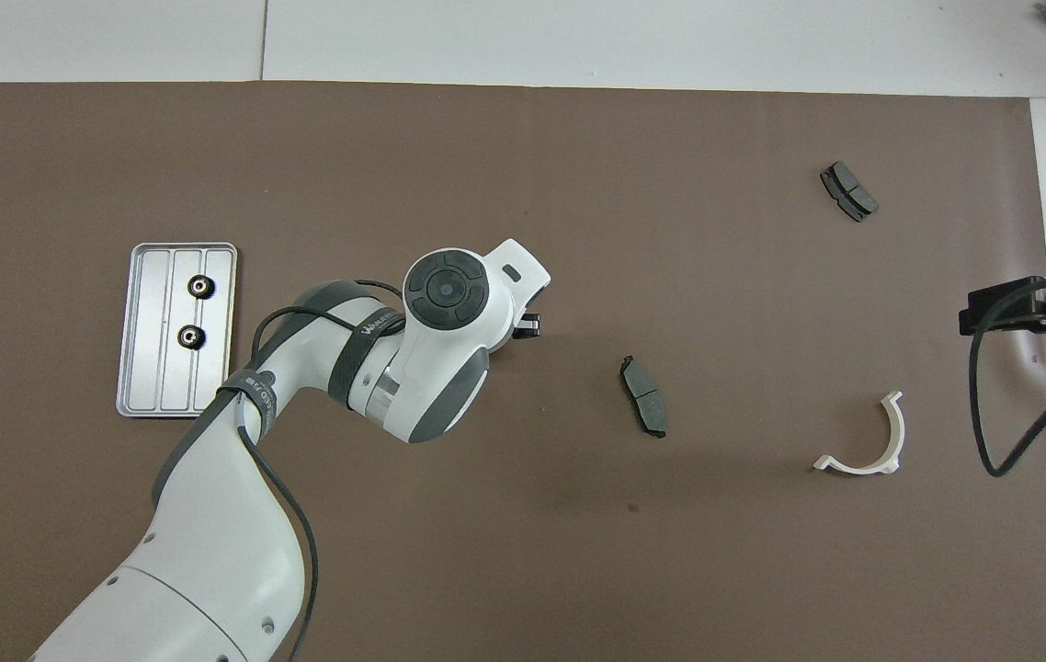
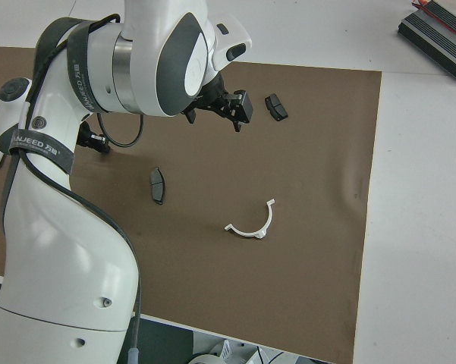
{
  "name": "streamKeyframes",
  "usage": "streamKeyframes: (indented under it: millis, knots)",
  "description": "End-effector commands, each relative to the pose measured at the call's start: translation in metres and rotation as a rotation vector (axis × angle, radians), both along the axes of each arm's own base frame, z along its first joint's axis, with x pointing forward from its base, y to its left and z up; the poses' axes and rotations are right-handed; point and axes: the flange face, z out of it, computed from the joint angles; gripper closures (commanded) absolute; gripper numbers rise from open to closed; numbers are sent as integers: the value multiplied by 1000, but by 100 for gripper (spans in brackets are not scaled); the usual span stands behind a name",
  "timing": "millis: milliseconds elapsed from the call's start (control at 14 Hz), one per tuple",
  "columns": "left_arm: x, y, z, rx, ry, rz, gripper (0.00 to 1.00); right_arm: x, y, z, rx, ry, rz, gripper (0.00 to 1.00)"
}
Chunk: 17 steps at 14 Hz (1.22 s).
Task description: Pick bearing gear from pile to tray
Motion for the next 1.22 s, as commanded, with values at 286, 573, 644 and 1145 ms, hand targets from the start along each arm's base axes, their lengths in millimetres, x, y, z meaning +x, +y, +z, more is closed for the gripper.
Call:
streamKeyframes:
  millis: [286,573,644,1145]
  knots:
    - [-3,3,6,0,-4,16,90,-3,-2,0,4,-9,8,0]
    - [30,20,37,6,1,52,90,-6,-6,1,20,-2,-2,0]
    - [44,31,47,15,5,67,90,-5,-4,1,20,-3,4,0]
    - [101,189,74,55,42,-22,89,-5,-1,2,23,-5,9,0]
